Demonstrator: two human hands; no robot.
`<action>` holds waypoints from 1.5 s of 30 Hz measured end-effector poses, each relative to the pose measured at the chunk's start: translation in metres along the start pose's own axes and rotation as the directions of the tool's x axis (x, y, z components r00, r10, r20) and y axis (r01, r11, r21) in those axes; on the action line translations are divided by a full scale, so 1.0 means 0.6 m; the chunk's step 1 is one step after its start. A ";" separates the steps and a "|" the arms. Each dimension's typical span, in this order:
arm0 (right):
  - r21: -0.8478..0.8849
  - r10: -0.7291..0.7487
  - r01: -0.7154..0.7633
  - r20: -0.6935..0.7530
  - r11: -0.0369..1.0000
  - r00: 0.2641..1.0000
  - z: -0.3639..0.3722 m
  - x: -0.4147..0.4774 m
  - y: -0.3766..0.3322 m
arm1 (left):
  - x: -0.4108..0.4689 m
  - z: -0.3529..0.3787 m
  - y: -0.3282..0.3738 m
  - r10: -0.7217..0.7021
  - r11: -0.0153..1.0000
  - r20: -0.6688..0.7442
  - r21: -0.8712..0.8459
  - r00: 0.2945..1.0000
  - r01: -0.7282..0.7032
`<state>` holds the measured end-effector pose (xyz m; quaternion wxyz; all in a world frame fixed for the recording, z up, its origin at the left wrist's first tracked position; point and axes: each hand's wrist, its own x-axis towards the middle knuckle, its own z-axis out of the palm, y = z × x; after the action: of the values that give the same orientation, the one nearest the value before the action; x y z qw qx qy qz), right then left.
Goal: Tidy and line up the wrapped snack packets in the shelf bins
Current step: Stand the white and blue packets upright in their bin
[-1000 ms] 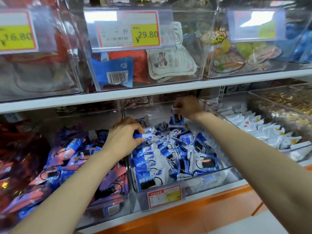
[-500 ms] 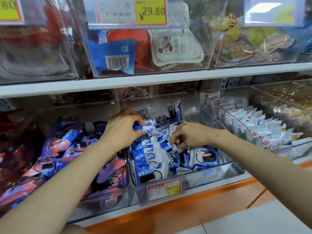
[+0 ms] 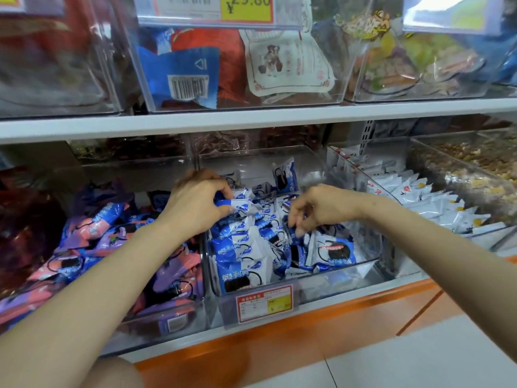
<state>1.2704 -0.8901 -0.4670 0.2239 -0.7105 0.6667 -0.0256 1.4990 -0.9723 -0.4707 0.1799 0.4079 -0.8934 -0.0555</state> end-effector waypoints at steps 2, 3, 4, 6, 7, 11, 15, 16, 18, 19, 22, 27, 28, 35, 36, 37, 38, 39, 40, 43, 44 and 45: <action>-0.114 0.019 -0.008 0.093 0.993 0.996 0.012 -0.011 -0.007 | 0.003 0.001 0.001 -0.007 1.000 0.002 0.015 1.000 0.007; -0.233 0.048 -0.022 0.104 0.972 0.993 0.027 -0.010 -0.010 | 0.004 0.001 0.002 -0.010 1.000 0.001 0.022 1.000 0.010; -0.358 0.078 -0.037 0.102 0.933 0.992 0.043 -0.008 -0.013 | 0.004 0.000 0.002 -0.012 1.000 0.001 0.027 1.000 0.012; -0.504 0.104 -0.049 0.082 0.862 0.991 0.070 0.001 -0.016 | 0.004 0.000 0.002 -0.013 0.999 0.001 0.033 1.000 0.013; -0.519 0.102 -0.053 0.066 0.853 0.993 0.077 0.004 -0.017 | 0.003 -0.001 0.003 -0.011 0.999 0.003 0.033 1.000 0.011; -0.430 0.008 -0.039 -0.074 0.902 0.997 0.091 0.009 -0.026 | 0.000 -0.006 0.004 0.006 0.998 0.001 0.056 1.000 -0.006; -0.410 -0.034 -0.035 -0.159 0.912 0.987 0.110 0.016 -0.041 | 0.002 -0.011 0.019 0.085 0.996 -0.075 0.011 0.994 -0.084; -0.383 -0.036 -0.038 -0.183 0.923 0.982 0.108 0.016 -0.041 | 0.003 -0.011 0.026 0.113 0.992 -0.093 -0.049 0.989 -0.118; -0.234 -0.010 -0.045 -0.229 0.971 0.973 0.096 0.010 -0.034 | 0.007 -0.013 0.041 0.159 0.971 -0.081 -0.168 0.984 -0.170; -0.091 0.024 -0.047 -0.239 0.995 0.971 0.087 0.003 -0.029 | 0.008 -0.012 0.047 0.179 0.959 -0.058 -0.214 0.982 -0.188; 0.440 0.101 0.027 -0.265 0.897 0.959 0.054 -0.031 -0.021 | 0.019 -0.006 0.063 0.220 0.929 0.014 -0.307 0.975 -0.205; 0.772 0.153 0.179 -0.337 0.611 0.929 0.021 -0.075 -0.009 | 0.034 0.009 0.095 0.144 0.785 0.222 -0.619 0.964 0.025; 0.802 0.157 0.203 -0.344 0.561 0.926 0.023 -0.077 -0.009 | 0.033 0.011 0.100 0.142 0.724 0.264 -0.685 0.954 0.082; 0.811 0.207 0.244 -0.404 0.532 0.891 0.039 -0.069 0.000 | 0.024 0.001 0.098 0.046 0.671 0.204 -0.732 0.978 0.121; 0.711 0.162 0.210 -0.416 0.671 0.895 0.039 -0.067 0.006 | 0.023 -0.003 0.096 0.027 0.686 0.191 -0.717 0.981 0.121; 0.556 0.076 0.173 -0.396 0.813 0.915 0.039 -0.063 0.010 | 0.023 -0.009 0.094 0.003 0.697 0.164 -0.708 0.986 0.116; 0.355 -0.022 0.145 -0.328 0.924 0.944 0.041 -0.055 0.012 | 0.022 -0.012 0.091 -0.023 0.700 0.139 -0.705 0.990 0.116; 0.137 -0.098 0.131 -0.227 0.982 0.969 0.044 -0.045 0.010 | 0.018 -0.015 0.090 -0.060 0.694 0.119 -0.709 0.991 0.127; -0.052 -0.143 0.137 -0.121 0.989 0.982 0.049 -0.032 0.009 | 0.017 -0.015 0.087 -0.102 0.675 0.102 -0.724 0.990 0.144; -0.275 -0.166 0.187 0.100 0.943 0.981 0.061 -0.002 0.000 | 0.010 -0.011 0.079 -0.201 0.629 0.059 -0.757 0.978 0.175; -0.319 -0.158 0.199 0.149 0.927 0.976 0.064 0.004 -0.001 | 0.008 -0.008 0.076 -0.213 0.619 0.057 -0.765 0.975 0.180; -0.375 -0.144 0.204 0.182 0.904 0.973 0.066 0.008 -0.003 | 0.006 -0.008 0.074 -0.226 0.615 0.054 -0.766 0.973 0.186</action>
<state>1.2857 -0.8833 -0.5031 0.1241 -0.7973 0.5734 0.1417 1.4671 -0.9457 -0.4543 0.3493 0.3941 -0.7279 -0.4391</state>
